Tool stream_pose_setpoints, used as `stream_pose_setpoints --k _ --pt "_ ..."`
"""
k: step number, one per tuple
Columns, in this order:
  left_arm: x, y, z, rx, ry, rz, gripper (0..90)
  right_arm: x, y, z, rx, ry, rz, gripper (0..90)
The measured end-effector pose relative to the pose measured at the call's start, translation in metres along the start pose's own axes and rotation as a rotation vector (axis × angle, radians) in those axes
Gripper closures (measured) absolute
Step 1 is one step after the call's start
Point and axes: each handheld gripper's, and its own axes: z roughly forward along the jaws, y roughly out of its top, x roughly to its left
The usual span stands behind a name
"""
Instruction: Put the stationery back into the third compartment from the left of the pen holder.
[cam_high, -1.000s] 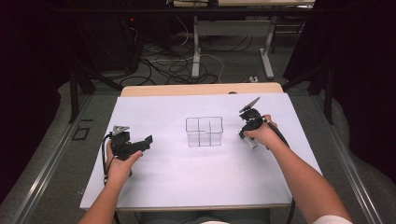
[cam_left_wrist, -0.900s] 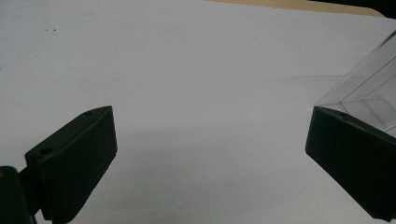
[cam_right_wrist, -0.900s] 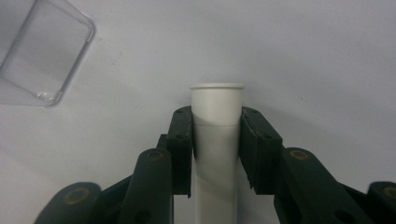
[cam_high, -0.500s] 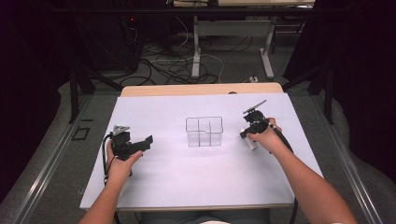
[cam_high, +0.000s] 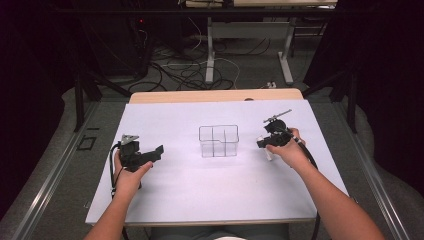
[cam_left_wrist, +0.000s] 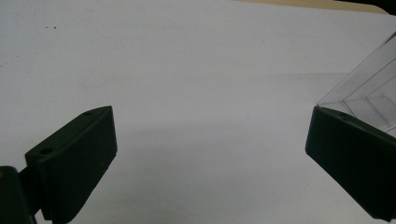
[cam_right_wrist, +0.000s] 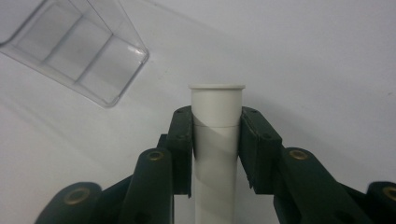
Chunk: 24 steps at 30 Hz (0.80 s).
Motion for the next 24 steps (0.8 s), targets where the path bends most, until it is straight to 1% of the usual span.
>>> stream_pose_setpoints --k 1,2,3,5,6,9,11,12,13,15,16,20,21,24 --pt "0.0 0.0 0.0 0.0 0.001 0.0 2.1 0.0 0.0 -0.002 -0.015 0.011 -0.01 67.5" --pt "0.0 0.0 0.0 -0.001 0.002 0.001 2.1 0.002 0.001 -0.003 -0.026 -0.006 -0.004 67.4" --pt "0.0 0.0 0.0 -0.001 0.002 0.001 2.1 0.002 0.001 -0.005 -0.039 0.004 -0.019 67.4" --pt "0.0 0.0 0.0 -0.001 0.002 0.002 2.1 0.003 0.002 -0.007 -0.055 0.002 -0.027 67.4" --pt "0.0 0.0 0.0 -0.001 0.002 0.002 2.1 0.005 0.003 -0.008 -0.073 -0.001 -0.022 67.5" --pt "0.0 0.0 0.0 -0.001 0.002 0.0 2.1 0.007 0.004 -0.01 -0.102 -0.011 -0.028 67.4" --pt "0.0 0.0 0.0 -0.001 0.002 0.001 2.1 0.009 0.006 -0.011 -0.12 -0.006 -0.027 67.4" --pt "0.0 0.0 0.0 0.0 0.002 0.002 2.1 0.01 0.006 -0.012 -0.132 -0.012 -0.034 67.4" --pt "0.0 0.0 0.0 0.0 0.001 0.002 2.1 0.01 0.007 -0.012 -0.154 -0.013 -0.051 67.4" --pt "0.0 0.0 0.0 0.0 0.001 0.002 2.1 0.014 0.009 -0.013 -0.178 -0.015 -0.044 67.4" --pt "0.0 0.0 0.0 0.0 0.001 0.001 2.1 0.014 0.01 -0.014 -0.194 -0.019 -0.056 67.4" --pt "0.0 0.0 0.0 0.0 0.0 0.002 2.1 0.02 0.015 -0.02 -0.247 -0.014 -0.067 67.4" --pt "0.0 0.0 0.0 0.0 0.0 0.002 2.1 0.022 0.017 -0.021 -0.269 -0.012 -0.066 67.4" --pt "0.0 0.0 0.0 0.0 0.0 0.002 2.1 0.029 0.023 -0.026 -0.31 -0.007 -0.081 67.4"
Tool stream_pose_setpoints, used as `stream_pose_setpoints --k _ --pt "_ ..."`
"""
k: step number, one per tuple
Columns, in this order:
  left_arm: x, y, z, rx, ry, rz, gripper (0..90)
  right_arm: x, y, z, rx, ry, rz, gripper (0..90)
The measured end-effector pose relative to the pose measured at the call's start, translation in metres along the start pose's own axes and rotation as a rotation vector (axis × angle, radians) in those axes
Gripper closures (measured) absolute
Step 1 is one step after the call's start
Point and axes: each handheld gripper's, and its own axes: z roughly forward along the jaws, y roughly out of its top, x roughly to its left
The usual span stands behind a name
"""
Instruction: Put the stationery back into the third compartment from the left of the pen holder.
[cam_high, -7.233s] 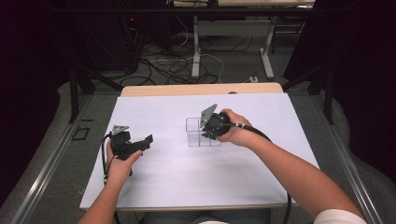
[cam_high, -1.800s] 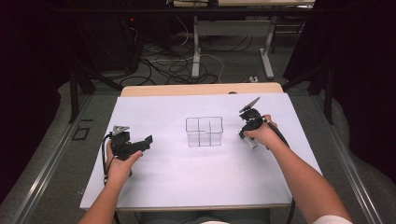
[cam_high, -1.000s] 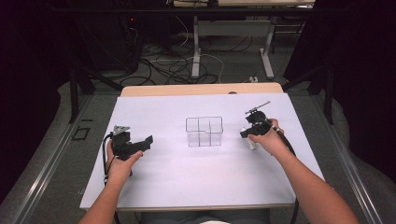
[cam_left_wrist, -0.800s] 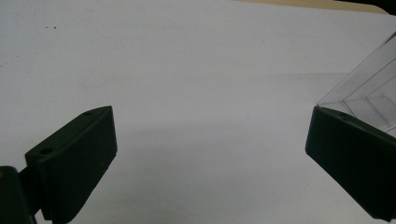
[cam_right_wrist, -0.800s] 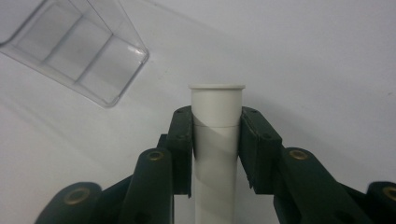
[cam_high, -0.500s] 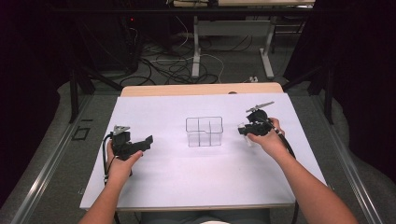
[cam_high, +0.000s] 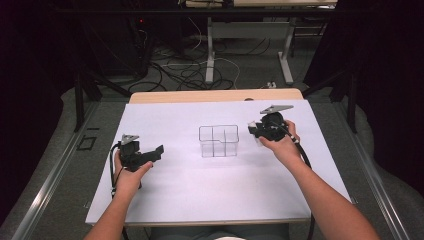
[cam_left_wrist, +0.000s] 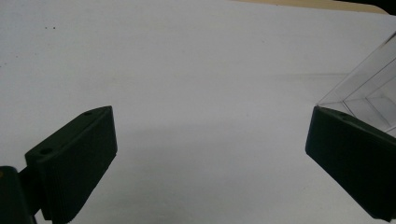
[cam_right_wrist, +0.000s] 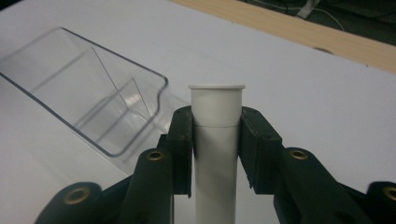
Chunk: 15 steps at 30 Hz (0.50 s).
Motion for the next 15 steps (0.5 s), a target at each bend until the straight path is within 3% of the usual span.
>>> stream_pose_setpoints --k 15 --pt "0.0 0.0 0.0 0.004 -0.002 0.004 2.1 0.039 0.03 -0.007 -0.146 0.055 -0.075 67.4"
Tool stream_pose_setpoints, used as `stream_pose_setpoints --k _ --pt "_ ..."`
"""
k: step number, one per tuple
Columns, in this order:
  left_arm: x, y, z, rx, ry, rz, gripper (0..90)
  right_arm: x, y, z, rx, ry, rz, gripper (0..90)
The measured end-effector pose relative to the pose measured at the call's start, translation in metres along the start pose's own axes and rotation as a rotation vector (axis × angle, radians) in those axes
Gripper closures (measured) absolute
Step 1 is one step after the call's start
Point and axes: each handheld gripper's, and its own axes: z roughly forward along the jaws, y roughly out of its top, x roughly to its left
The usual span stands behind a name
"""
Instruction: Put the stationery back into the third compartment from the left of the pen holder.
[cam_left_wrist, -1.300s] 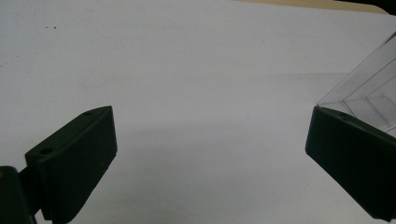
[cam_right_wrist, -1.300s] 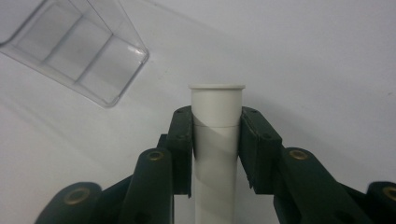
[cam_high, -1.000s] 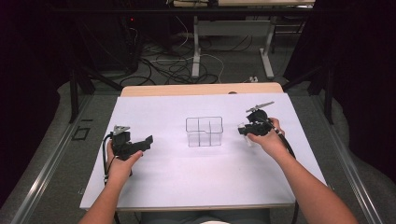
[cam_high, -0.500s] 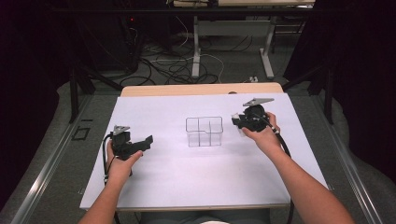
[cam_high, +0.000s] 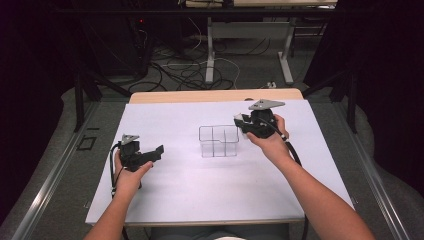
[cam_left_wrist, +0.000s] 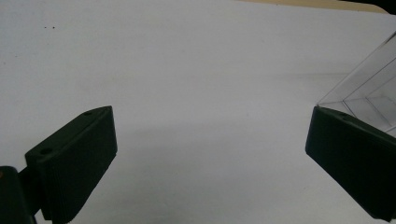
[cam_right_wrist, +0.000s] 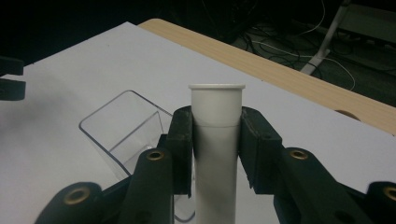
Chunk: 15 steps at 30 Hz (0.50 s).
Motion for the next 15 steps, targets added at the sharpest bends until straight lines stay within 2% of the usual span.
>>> stream_pose_setpoints --k 6,15 --pt "0.0 0.0 0.0 -0.002 -0.002 -0.004 2.1 0.01 0.007 0.008 -0.025 0.011 -0.004 67.4" --pt "0.001 0.0 -0.001 -0.001 -0.001 -0.005 2.0 0.017 0.006 0.024 -0.009 0.02 -0.005 67.4"
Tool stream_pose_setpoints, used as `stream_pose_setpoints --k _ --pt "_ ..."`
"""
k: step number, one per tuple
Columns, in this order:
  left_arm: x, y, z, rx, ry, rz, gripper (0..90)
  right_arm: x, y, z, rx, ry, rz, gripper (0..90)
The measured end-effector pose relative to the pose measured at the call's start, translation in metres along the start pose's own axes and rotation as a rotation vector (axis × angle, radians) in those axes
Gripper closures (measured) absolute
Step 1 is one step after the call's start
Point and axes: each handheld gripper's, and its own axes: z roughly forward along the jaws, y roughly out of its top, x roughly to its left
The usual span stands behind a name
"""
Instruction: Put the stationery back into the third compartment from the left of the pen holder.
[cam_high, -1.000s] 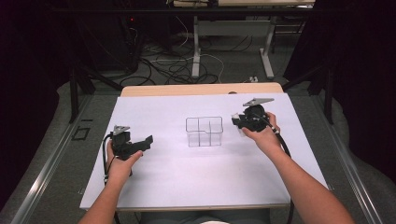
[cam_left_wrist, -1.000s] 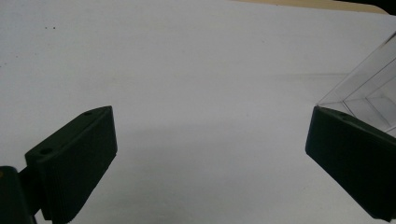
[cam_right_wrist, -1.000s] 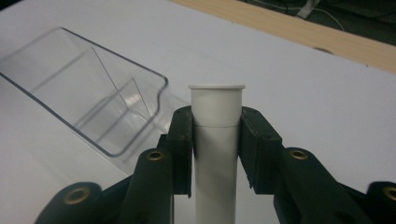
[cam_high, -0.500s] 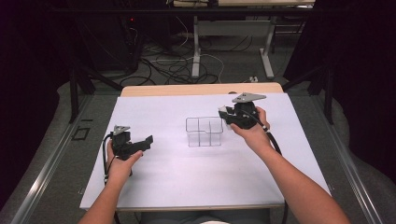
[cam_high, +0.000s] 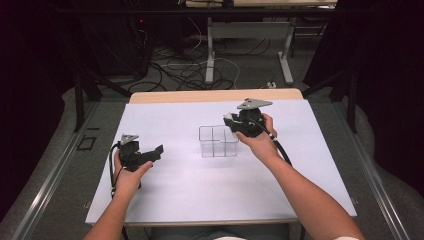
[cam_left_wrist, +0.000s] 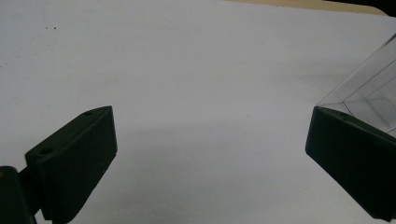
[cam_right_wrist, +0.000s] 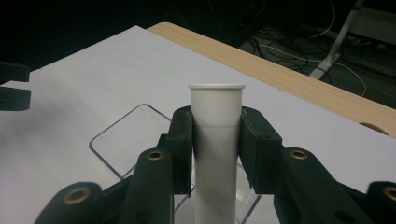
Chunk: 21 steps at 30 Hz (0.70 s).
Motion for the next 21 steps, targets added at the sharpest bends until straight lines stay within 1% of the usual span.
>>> stream_pose_setpoints --k 1,4,6,7,12,13,15,16,20,21 --pt "0.0 0.0 0.0 0.0 0.0 0.001 2.1 0.0 -0.001 0.002 -0.002 -0.004 -0.008 67.4" --pt "0.0 0.0 0.0 0.0 0.0 0.001 2.1 0.001 -0.002 0.006 0.012 0.0 0.003 67.4" --pt "0.0 0.0 0.0 0.001 0.001 0.002 2.1 0.002 -0.003 0.01 0.018 -0.004 -0.007 67.4" --pt "0.0 0.0 0.0 0.0 0.001 0.002 2.1 0.003 -0.004 0.012 0.021 -0.003 -0.003 67.4" --pt "0.0 0.0 0.0 0.003 0.002 0.001 2.1 0.005 -0.006 0.019 0.023 -0.01 -0.013 67.4" --pt "0.0 0.0 0.0 0.002 0.002 0.001 2.1 0.005 -0.006 0.019 0.034 -0.005 -0.018 67.4" --pt "0.0 0.0 0.0 0.003 0.002 0.002 2.1 0.005 -0.007 0.021 0.04 -0.011 -0.014 67.4" --pt "0.0 0.0 0.0 0.002 0.002 0.002 2.1 0.005 -0.007 0.022 0.04 -0.012 -0.02 67.4" --pt "0.0 0.0 0.0 0.002 0.001 0.003 2.1 0.005 -0.009 0.023 0.035 -0.01 -0.015 67.4" --pt "0.0 0.0 0.0 0.002 0.002 0.003 2.0 0.005 -0.009 0.023 0.041 -0.006 -0.012 67.4"
